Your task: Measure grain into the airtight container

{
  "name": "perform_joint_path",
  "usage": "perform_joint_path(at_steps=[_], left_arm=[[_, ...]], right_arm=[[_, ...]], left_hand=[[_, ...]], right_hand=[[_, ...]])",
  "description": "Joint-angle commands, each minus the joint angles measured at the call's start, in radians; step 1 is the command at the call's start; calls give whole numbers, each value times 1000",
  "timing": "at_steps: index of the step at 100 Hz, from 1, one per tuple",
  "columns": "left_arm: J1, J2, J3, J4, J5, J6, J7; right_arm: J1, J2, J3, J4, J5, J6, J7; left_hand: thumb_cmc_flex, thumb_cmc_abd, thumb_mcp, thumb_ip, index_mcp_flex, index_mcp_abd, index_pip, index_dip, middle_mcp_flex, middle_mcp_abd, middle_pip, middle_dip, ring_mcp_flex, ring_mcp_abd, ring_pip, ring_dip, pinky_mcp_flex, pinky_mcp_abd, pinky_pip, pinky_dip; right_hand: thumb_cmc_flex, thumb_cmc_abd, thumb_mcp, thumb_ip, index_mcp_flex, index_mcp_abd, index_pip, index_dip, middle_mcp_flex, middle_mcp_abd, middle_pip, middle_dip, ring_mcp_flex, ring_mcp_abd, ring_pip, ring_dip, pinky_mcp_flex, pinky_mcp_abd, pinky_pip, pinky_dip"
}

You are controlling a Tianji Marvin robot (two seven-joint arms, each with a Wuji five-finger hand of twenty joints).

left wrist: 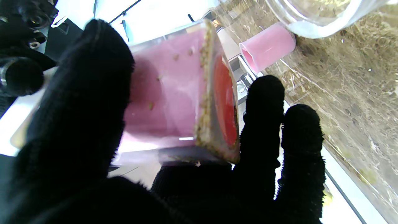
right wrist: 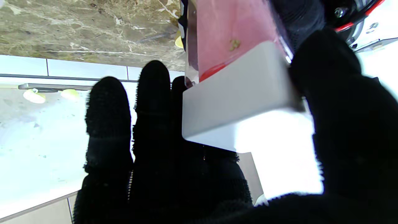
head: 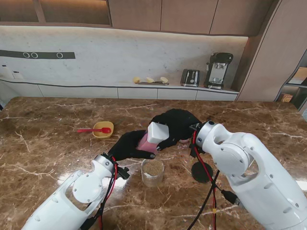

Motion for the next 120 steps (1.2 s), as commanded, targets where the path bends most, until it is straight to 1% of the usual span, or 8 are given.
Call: perform_joint_path(at_steps=[1,11,50,73,81,90,105,120], left_arm=[[-5,1,-6,3,-8,-4,6],[-7,-2,0,14,-20,-17,12],[-11,-2,5,25,-63,-41,-11],[-2,5,-11,20,-94,-38,-47],[5,6,-13,10,-96,-35,-46],[7,5,-12,8,-95,-38,-42],[4,3,-9,12,-93,-50,-35],[2,0,-5,19,-91,-63,-20]], right_arm=[[6,9,2,-1,5,-5,7],[23,10,-6,10,18,-22,10],[83,-1,-74,93,-9,-192,-95],[127,18,-72,124,-26,-359,-57],[138,26,-69,125,-25,-394,-29],[148,31,-64,130,-45,-431,-23],[155,40,-64,128,0,-445,22],[136,34,-42,104,-28,-426,2]], left_hand=[[331,358,263,25,236,-224,257,143,114,-114,174,71,56,-11,52,14,18,13,55,20],[348,355,284,27,252,-216,249,147,111,-116,183,71,57,-14,46,15,21,13,54,23],[356,340,424,30,340,-217,280,105,125,-117,308,30,87,-6,46,14,79,67,56,19],[360,340,477,59,361,-181,291,102,131,-87,359,36,101,-9,61,19,89,90,52,16],[359,341,478,60,361,-182,291,103,131,-88,361,36,103,-8,64,20,89,89,54,18],[358,340,478,60,360,-185,292,104,131,-91,362,35,103,-10,63,21,91,87,55,20],[356,341,476,57,362,-193,295,108,131,-99,362,34,102,-11,61,22,90,85,54,21],[353,341,478,54,368,-205,300,110,132,-108,362,32,101,-9,61,24,86,82,53,23]], right_hand=[[36,79,128,97,114,-151,91,61,30,-74,57,11,-7,-19,11,-5,10,-17,8,29],[162,38,111,-41,115,-186,383,-106,128,-75,99,93,77,-27,90,-1,91,-32,72,27],[289,72,281,-7,209,-293,542,-203,232,-102,95,91,174,-41,79,-8,165,-25,94,-9],[380,254,339,12,194,-344,92,-38,39,-134,-41,81,-31,-56,-67,50,-89,-17,-111,122],[373,169,394,8,88,-378,-5,-108,-108,-140,-83,-81,-140,-76,-198,64,-204,-22,-234,160],[284,77,442,135,-69,-367,-108,-167,-290,-139,-141,-151,-311,-113,-301,-87,-323,-35,-372,191],[109,-65,336,87,-317,-267,-277,-207,-582,-106,-211,-215,-595,-83,-446,-222,-507,-27,-560,209],[-79,-55,236,68,-380,-191,-331,-156,-663,-80,-196,-221,-691,-54,-480,-271,-558,-22,-641,228]])
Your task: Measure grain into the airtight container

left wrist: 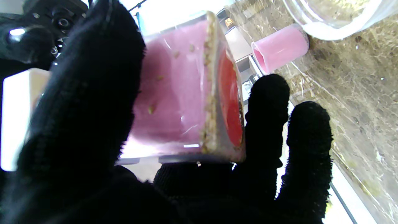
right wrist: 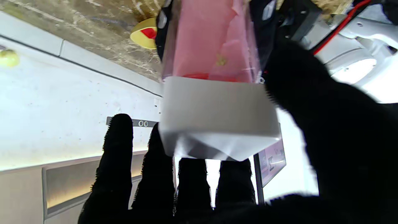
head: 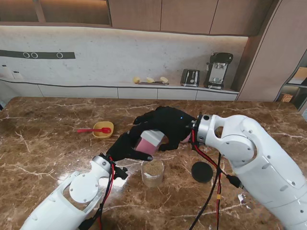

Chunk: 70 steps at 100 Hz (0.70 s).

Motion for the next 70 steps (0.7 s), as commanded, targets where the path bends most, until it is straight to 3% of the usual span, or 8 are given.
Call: perform_joint_path(at_steps=[1,11,27,36,57,70], left_arm=[[-1,-6,4,3,4,-8,8],[0,-7,5,7,6,-16,14],[1,-9,4,11,8,-28,23],[1,-9,4,14,11,-35,27],[0,-11,5,23,27,-47,42],[1,-13,4,26,39,-48,55]], right_arm=[[-19,-1,17,-18,-20,23,-7],[-45,-8,40,-47,-28,80,-21],[-88,-20,67,-100,-82,216,-45],[-99,-20,69,-125,-63,304,-12],[-78,2,48,-157,68,456,177],[-69,1,25,-146,95,498,178]], left_hand=[[277,458,476,49,297,-221,301,93,133,-117,218,49,49,-28,47,12,4,13,43,11],[275,460,476,48,302,-228,304,94,133,-124,218,46,45,-28,45,13,-1,9,41,12],[273,463,479,47,309,-237,308,92,133,-133,219,41,40,-26,42,14,-7,4,40,15],[272,465,478,46,311,-243,309,91,131,-139,218,38,34,-25,39,14,-13,2,36,16],[271,469,472,43,315,-253,307,82,129,-147,216,28,26,-20,33,15,-18,-2,32,18],[271,468,471,41,314,-256,310,78,127,-149,216,27,26,-20,32,16,-20,-5,30,19]], right_hand=[[-71,-14,-15,30,-47,38,-18,29,-38,7,-6,-15,-46,18,-17,-28,-25,7,-41,33],[-145,26,-45,24,-45,130,-13,50,-33,21,-4,-14,-40,39,-21,-33,-23,13,-46,40],[-209,112,-103,28,-38,279,100,191,31,62,40,26,109,76,61,21,100,6,43,80],[-218,147,-138,31,-22,302,146,236,84,83,83,62,214,89,134,76,180,10,131,82],[-231,190,-202,39,15,333,165,265,177,112,129,110,361,89,252,163,292,-5,280,57],[-238,216,-229,42,51,309,175,268,214,107,134,115,413,81,303,193,339,-17,354,38]])
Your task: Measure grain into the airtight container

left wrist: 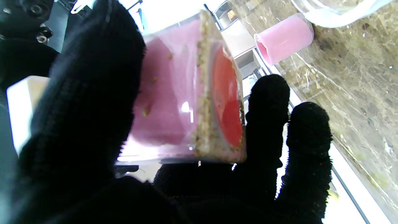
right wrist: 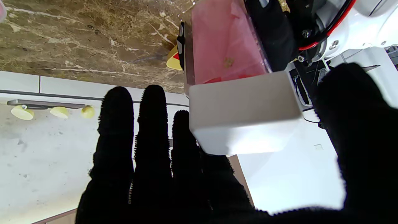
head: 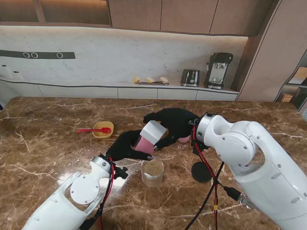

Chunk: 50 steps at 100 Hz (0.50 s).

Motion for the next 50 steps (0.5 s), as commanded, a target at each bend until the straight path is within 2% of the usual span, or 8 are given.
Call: perform_joint_path(at_steps=[1,21,31,34,36,42,48,50], left_arm=[[3,-5,1,2,7,-3,10],[1,-7,4,8,17,-5,19],[0,-6,5,8,17,-4,17],[-1,-6,5,8,17,-3,17],[-1,-7,6,8,17,-3,17],[-1,-7,7,8,16,-1,18],[-2,-8,8,8,15,0,20],[-2,-8,9,9,13,0,20]], right_arm=[[-5,-6,-8,13,-2,16,-14],[-9,-28,-45,40,-31,30,-132],[-10,-37,-54,57,-41,-2,-188],[-10,-38,-55,60,-42,-14,-196],[-10,-39,-56,62,-41,-22,-200],[-8,-38,-55,69,-34,-57,-204],[-2,-34,-52,77,-18,-102,-193],[1,-32,-50,79,-15,-117,-185]], left_hand=[[271,464,471,44,306,-266,310,78,128,-150,184,27,27,-25,32,15,-9,-5,30,18],[269,460,471,40,303,-269,312,72,129,-151,183,27,26,-17,31,15,-6,-8,31,20],[268,457,473,36,300,-266,310,67,129,-149,181,29,26,-13,31,15,-5,-6,32,21],[268,457,473,36,298,-265,308,65,130,-148,180,29,32,-45,32,13,-5,-6,32,21],[268,457,473,35,297,-262,308,64,130,-146,180,30,27,-20,28,11,-4,-6,32,21],[270,457,473,33,293,-260,309,63,130,-143,180,32,35,-46,29,9,-2,-6,32,21],[270,458,474,32,289,-260,319,69,130,-143,182,35,38,-51,26,7,-1,-4,33,21],[271,458,475,32,289,-260,322,71,131,-143,182,35,32,-23,24,7,-1,-4,33,21]], right_hand=[[-51,26,-29,43,37,-19,10,18,25,6,14,19,63,-9,43,32,34,-19,67,-23],[80,38,-81,65,205,-86,130,69,210,-13,137,90,237,-45,206,85,196,-37,226,-83],[191,-33,66,68,317,-125,233,119,339,-31,236,154,348,-70,233,75,296,-56,287,-130],[239,-48,119,69,344,-137,250,126,369,-35,245,160,375,-76,233,72,321,-58,295,-139],[264,-54,146,68,356,-142,259,129,381,-36,246,161,385,-76,226,69,330,-57,295,-146],[381,-77,197,-29,343,-169,345,45,410,-47,218,235,389,-80,179,59,330,-55,268,-174],[468,-106,267,-35,332,-190,341,18,395,-69,150,254,331,-61,95,77,263,-44,185,-172],[489,-106,286,-29,330,-192,305,30,376,-77,133,246,299,-58,63,84,226,-38,150,-168]])
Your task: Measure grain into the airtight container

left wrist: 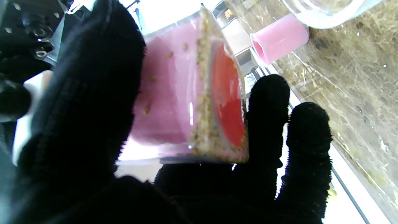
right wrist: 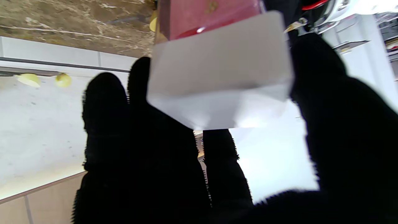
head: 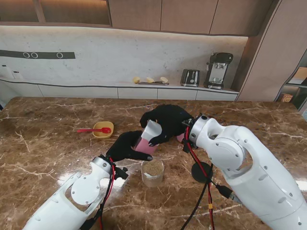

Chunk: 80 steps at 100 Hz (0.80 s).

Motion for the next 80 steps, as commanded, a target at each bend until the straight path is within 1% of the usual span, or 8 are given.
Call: perform_joint_path(at_steps=[1,5,11,22,38,53,61,80], left_arm=[[0,-6,3,-2,-3,1,5],[0,-7,4,-2,-6,1,7],[-1,-8,6,-2,-9,1,9],[-1,-10,8,-2,-14,1,12],[-3,-11,9,0,-14,0,13],[-2,-10,8,2,-10,-5,15],[-2,-10,6,2,-7,-7,14],[-3,-10,6,5,-3,-12,17]], right_arm=[[3,8,1,13,23,-33,45],[12,16,5,20,32,-78,77],[31,29,8,38,61,-150,123],[53,50,11,51,92,-229,190],[37,48,34,40,116,-221,186],[-11,31,77,-25,43,-105,141],[-29,26,87,-58,14,-19,138],[-53,9,67,-104,-131,164,91]], left_hand=[[270,456,476,33,280,-291,324,72,131,-144,173,35,33,-19,25,8,0,-4,33,19],[270,455,477,32,280,-292,326,73,131,-143,174,35,31,-14,26,9,0,-4,33,19],[271,457,478,31,280,-291,327,75,130,-144,174,35,30,-14,27,11,-2,-3,31,18],[270,457,479,30,281,-293,328,76,130,-145,174,34,30,-14,26,11,-2,-4,30,18],[270,457,479,29,283,-295,330,79,130,-145,174,34,27,-13,25,12,-6,-6,29,17],[268,457,478,29,283,-298,332,81,130,-149,175,33,26,-13,24,12,-7,-6,30,17],[268,457,479,29,286,-302,336,83,131,-150,176,33,25,-13,24,13,-7,-7,29,17],[265,456,480,28,286,-307,338,86,132,-156,176,33,24,-9,23,11,-7,-8,29,17]], right_hand=[[273,32,273,26,22,-79,30,17,11,-165,-7,20,-28,-99,-50,25,-81,-58,-92,-7],[295,49,310,54,-13,-85,-53,54,-66,-183,-31,-35,-129,-108,-146,34,-200,-44,-211,18],[273,67,343,150,-71,-98,-128,48,-210,-194,-86,-154,-334,-126,-258,-106,-408,-36,-407,38],[176,16,312,133,-241,-95,-335,-53,-483,-183,-236,-272,-689,-131,-385,-235,-691,-50,-624,65],[-5,-37,156,96,-372,-120,-448,-101,-645,-159,-286,-314,-880,-119,-421,-277,-826,-63,-710,73],[-174,128,-20,106,-393,16,-427,-65,-633,-118,-271,-305,-804,-74,-384,-254,-760,-28,-673,135],[-202,313,-309,161,-385,72,-356,-22,-590,-100,-243,-269,-711,-48,-328,-196,-666,-1,-599,176],[-407,306,-173,185,-319,79,-269,35,-420,-57,-139,-200,-334,-20,-27,-14,-273,-25,-164,212]])
